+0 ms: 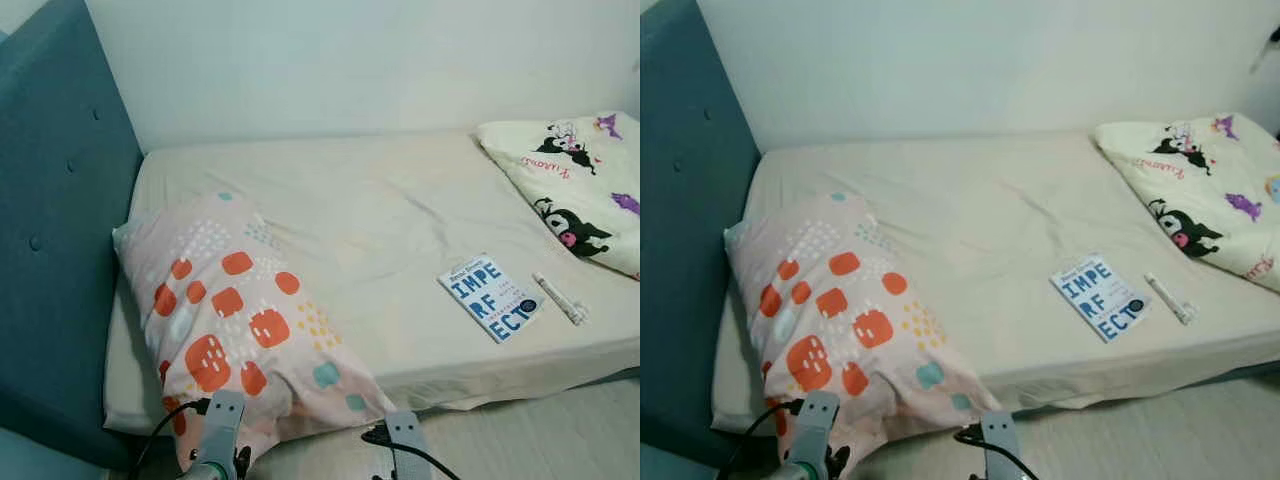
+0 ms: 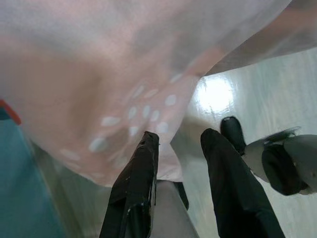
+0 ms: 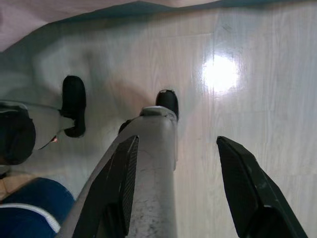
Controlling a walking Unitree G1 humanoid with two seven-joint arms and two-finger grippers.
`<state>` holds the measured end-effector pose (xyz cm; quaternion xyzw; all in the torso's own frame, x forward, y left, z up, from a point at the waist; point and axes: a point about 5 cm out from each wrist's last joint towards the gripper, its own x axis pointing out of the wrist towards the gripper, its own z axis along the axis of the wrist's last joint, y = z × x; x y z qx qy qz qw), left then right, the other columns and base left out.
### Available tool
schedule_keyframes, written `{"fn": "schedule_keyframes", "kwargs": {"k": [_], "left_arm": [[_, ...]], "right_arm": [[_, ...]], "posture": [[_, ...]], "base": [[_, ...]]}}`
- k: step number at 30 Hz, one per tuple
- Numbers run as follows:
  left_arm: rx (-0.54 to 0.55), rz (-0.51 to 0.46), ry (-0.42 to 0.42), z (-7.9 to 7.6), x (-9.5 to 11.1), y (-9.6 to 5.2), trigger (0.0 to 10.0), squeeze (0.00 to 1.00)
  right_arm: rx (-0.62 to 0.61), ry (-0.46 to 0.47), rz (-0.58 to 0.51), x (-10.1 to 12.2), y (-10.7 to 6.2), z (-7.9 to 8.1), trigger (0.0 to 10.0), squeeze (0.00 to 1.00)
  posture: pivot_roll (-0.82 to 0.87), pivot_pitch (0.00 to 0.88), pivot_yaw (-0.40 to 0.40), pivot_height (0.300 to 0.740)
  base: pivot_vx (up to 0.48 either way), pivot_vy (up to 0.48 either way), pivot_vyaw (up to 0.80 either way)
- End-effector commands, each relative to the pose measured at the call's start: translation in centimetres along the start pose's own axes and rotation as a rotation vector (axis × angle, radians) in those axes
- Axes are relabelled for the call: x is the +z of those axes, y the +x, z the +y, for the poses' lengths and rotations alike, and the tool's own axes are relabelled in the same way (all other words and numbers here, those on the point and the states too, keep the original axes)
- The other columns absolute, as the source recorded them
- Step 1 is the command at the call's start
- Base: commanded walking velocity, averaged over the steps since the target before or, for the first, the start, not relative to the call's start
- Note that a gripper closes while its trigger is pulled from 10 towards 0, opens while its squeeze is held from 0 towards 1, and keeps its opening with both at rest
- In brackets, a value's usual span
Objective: Clean up the room
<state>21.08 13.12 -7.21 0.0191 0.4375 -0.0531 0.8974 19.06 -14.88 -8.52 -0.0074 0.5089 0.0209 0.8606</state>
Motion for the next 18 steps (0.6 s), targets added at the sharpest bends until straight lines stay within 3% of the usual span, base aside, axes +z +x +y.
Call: {"fn": "schedule_keyframes", "kwargs": {"k": [1,18], "left_arm": [[0.009,0.024,0.005,0.0,-0.5,0.0,10.0,0.00],[0.034,0.056,-0.016,0.2,-1.2,-0.1,10.0,0.00]], "right_arm": [[-0.001,0.006,0.029,-0.7,0.0,0.1,10.0,0.00],[-0.023,0.041,0.056,-2.5,-0.4,-2.2,10.0,0.00]], "posture": [[0.02,0.000,0.038,0.740],[0.02,0.000,0.053,0.740]], "base": [[0.000,0.000,0.00],[0.000,0.000,0.00]]}}
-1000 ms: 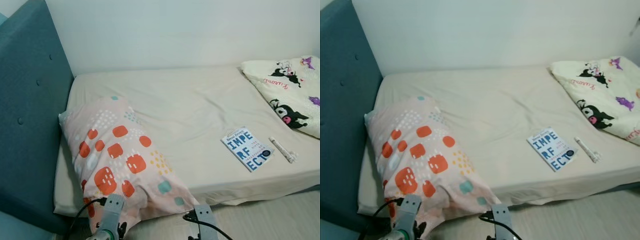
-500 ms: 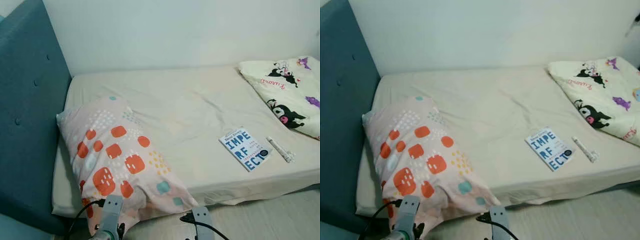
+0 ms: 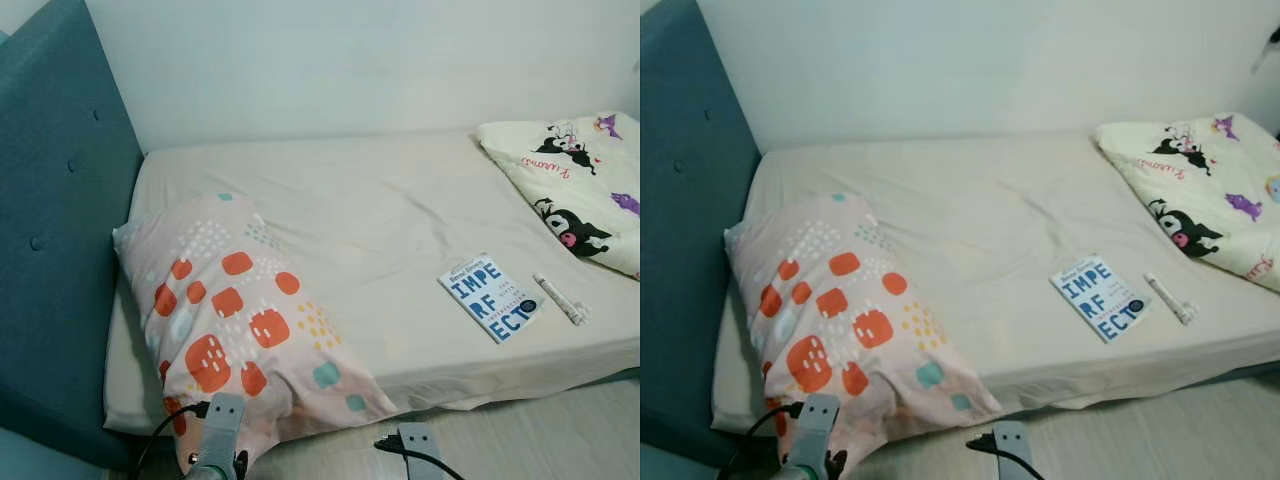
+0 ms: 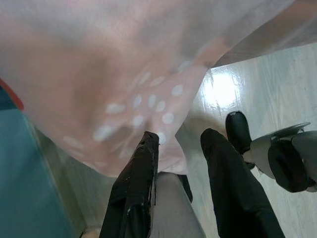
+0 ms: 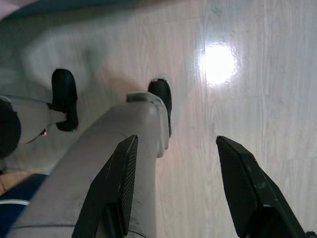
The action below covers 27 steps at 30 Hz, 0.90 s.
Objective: Clean up the room
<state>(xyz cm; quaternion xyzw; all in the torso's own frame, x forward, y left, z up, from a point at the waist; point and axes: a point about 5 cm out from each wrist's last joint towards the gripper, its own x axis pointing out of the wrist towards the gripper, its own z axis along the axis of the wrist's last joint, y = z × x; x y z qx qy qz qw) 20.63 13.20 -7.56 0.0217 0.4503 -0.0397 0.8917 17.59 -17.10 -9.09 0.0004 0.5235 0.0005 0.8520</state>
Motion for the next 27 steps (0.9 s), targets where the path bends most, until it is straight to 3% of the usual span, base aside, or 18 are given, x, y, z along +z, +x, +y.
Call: {"fn": "schedule_keyframes", "kwargs": {"k": [1,18,27], "left_arm": [[0.009,0.030,-0.002,0.20,-0.62,-0.05,10.0,0.00],[0.001,0.029,-0.001,0.21,-0.49,-0.02,10.0,0.00],[0.002,0.041,-0.001,0.53,-0.59,-0.03,10.0,0.00]], "right_arm": [[0.003,0.005,0.024,-0.95,-0.07,-0.24,10.0,0.00],[0.031,0.029,0.007,-1.41,-0.13,-0.13,10.0,0.00],[0.065,0.105,-0.009,-1.66,-0.18,0.10,10.0,0.00]], "posture": [[0.02,0.000,0.053,0.740],[0.02,0.000,0.051,0.740],[0.01,0.000,0.054,0.740]], "base": [[0.000,0.000,0.00],[0.000,0.000,0.00],[0.000,0.000,0.00]]}}
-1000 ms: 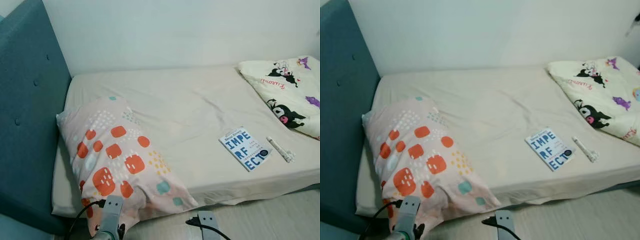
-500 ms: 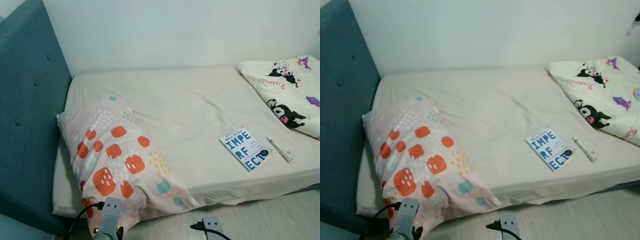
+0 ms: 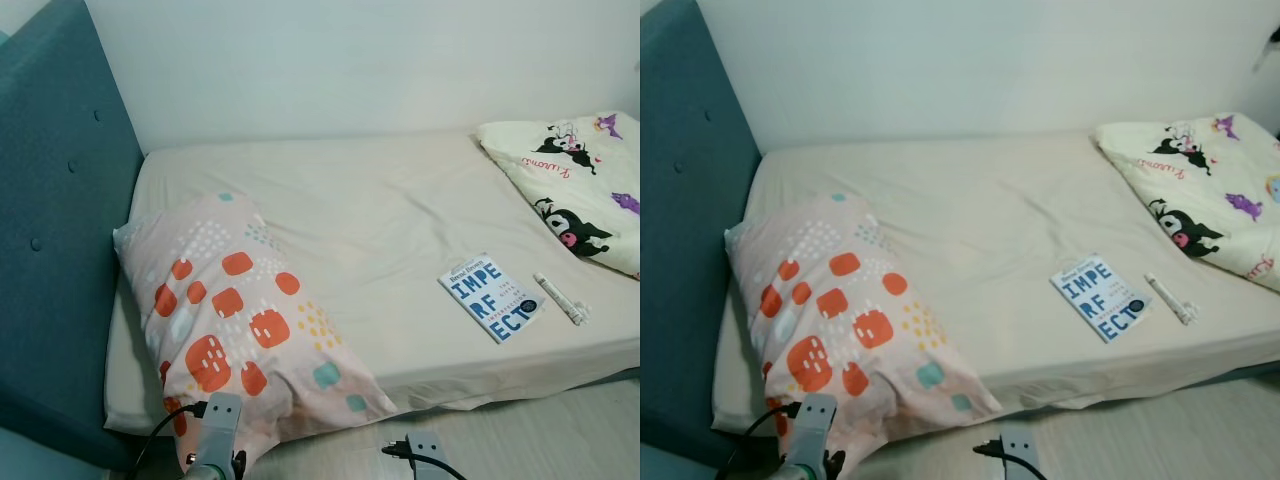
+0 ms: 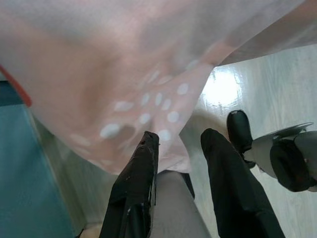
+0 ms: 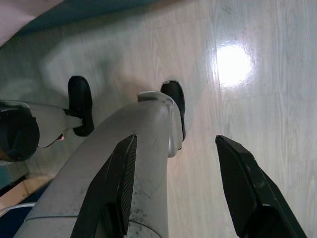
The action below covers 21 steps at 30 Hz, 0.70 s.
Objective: Clean up the room
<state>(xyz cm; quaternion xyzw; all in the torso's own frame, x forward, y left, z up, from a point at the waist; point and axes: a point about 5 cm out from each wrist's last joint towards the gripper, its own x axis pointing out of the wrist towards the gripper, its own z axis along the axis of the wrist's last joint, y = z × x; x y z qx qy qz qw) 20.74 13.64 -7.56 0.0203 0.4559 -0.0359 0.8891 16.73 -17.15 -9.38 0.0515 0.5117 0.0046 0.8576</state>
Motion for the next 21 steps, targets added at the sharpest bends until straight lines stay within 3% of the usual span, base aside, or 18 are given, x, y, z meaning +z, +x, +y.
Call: {"fn": "schedule_keyframes", "kwargs": {"k": [1,15,21], "left_arm": [[-0.004,0.028,0.010,0.08,-0.65,-0.06,10.0,0.00],[-0.005,0.036,0.006,0.15,-0.99,-0.10,10.0,0.00],[0.007,0.040,-0.009,0.67,-1.09,-0.14,10.0,0.00]], "right_arm": [[0.004,0.022,0.017,-0.80,-0.07,0.06,10.0,0.00],[0.052,0.006,0.032,-0.94,-0.04,0.51,10.0,0.00],[0.053,-0.043,0.037,-0.68,0.03,0.75,10.0,0.00]], "posture": [[0.01,0.000,0.052,0.740],[0.02,0.000,0.041,0.740],[0.03,0.000,0.047,0.740]], "base": [[0.000,0.000,0.00],[0.000,0.000,0.00],[0.000,0.000,0.00]]}}
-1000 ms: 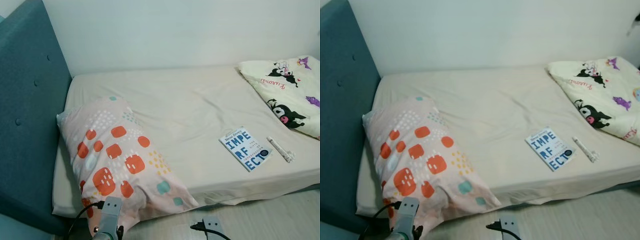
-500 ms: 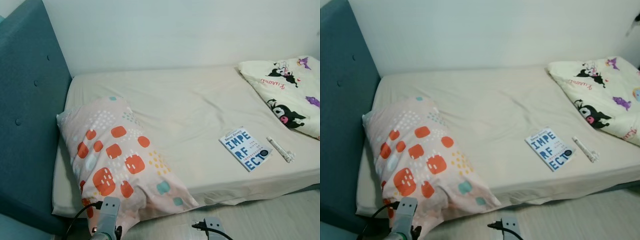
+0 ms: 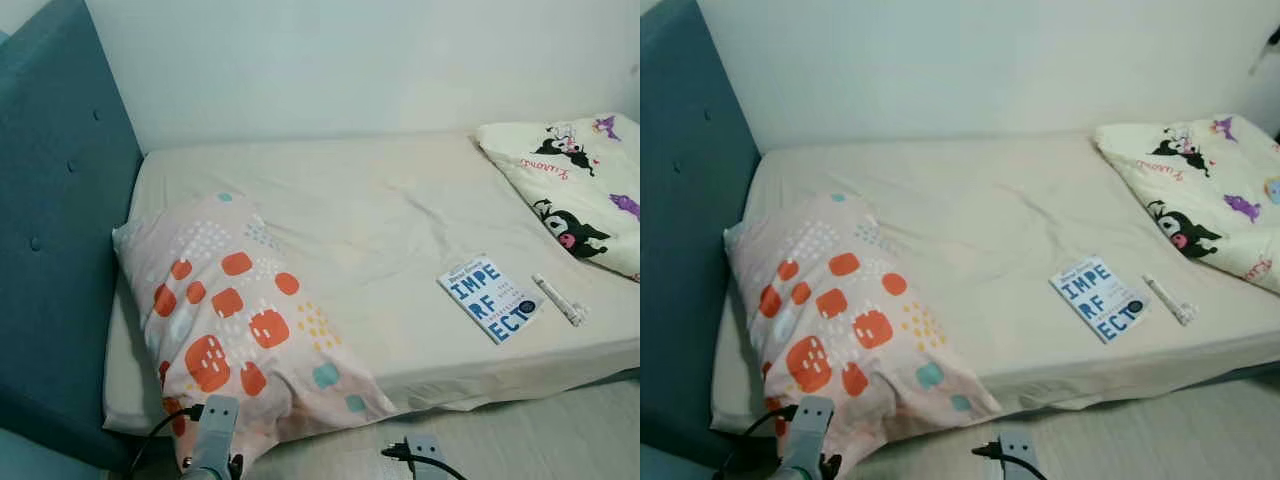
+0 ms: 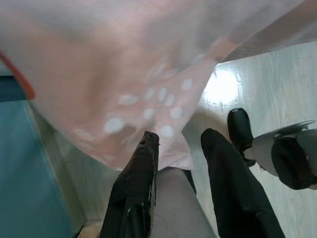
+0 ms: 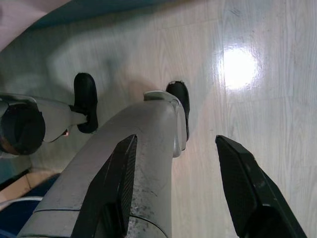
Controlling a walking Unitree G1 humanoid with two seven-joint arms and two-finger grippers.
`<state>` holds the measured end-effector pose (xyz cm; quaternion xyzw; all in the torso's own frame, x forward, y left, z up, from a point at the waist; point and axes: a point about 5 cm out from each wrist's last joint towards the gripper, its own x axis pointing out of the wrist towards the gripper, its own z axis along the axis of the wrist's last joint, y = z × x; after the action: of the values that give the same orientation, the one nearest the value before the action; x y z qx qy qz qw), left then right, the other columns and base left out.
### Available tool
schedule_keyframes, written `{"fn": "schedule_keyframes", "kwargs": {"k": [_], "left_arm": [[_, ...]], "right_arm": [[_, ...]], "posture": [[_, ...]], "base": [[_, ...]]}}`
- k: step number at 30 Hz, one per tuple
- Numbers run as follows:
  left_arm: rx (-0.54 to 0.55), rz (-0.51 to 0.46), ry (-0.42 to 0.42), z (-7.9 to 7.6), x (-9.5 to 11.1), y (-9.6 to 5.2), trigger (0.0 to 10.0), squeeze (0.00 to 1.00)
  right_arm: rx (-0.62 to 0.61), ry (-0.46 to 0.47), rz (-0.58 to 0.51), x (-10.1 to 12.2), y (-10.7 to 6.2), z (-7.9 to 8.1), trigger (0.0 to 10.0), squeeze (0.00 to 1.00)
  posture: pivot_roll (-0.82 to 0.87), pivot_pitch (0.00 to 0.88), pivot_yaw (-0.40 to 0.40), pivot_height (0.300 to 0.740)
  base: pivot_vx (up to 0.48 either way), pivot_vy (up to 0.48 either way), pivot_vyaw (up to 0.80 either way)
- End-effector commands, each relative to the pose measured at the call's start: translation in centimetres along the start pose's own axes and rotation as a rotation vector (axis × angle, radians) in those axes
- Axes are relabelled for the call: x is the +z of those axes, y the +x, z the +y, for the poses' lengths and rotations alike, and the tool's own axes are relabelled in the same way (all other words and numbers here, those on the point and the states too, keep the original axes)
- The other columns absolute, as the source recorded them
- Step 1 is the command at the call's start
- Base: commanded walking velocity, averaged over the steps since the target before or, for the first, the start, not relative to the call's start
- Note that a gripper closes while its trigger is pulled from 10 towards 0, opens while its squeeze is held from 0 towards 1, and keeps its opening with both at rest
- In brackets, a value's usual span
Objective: Clean up the room
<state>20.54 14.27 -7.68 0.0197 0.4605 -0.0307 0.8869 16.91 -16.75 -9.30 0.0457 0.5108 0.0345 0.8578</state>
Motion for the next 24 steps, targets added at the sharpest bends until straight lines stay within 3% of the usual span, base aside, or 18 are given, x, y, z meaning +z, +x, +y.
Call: {"fn": "schedule_keyframes", "kwargs": {"k": [1,8,24], "left_arm": [[0.000,0.030,-0.004,0.16,-0.86,-0.09,10.0,0.00],[-0.002,0.026,0.046,0.51,-0.72,-0.09,10.0,0.00],[0.008,0.027,0.017,0.87,-0.82,-0.13,10.0,0.00]], "right_arm": [[0.009,-0.001,0.037,-0.84,0.02,0.44,10.0,0.00],[0.007,-0.021,0.015,-0.31,0.09,0.59,10.0,0.00],[0.008,-0.015,0.014,-0.40,0.21,1.36,10.0,0.00]], "posture": [[0.03,0.000,0.049,0.740],[0.03,0.000,0.056,0.740],[0.03,0.000,0.055,0.740]], "base": [[0.000,0.000,0.00],[0.000,0.000,0.00],[0.000,0.000,0.00]]}}
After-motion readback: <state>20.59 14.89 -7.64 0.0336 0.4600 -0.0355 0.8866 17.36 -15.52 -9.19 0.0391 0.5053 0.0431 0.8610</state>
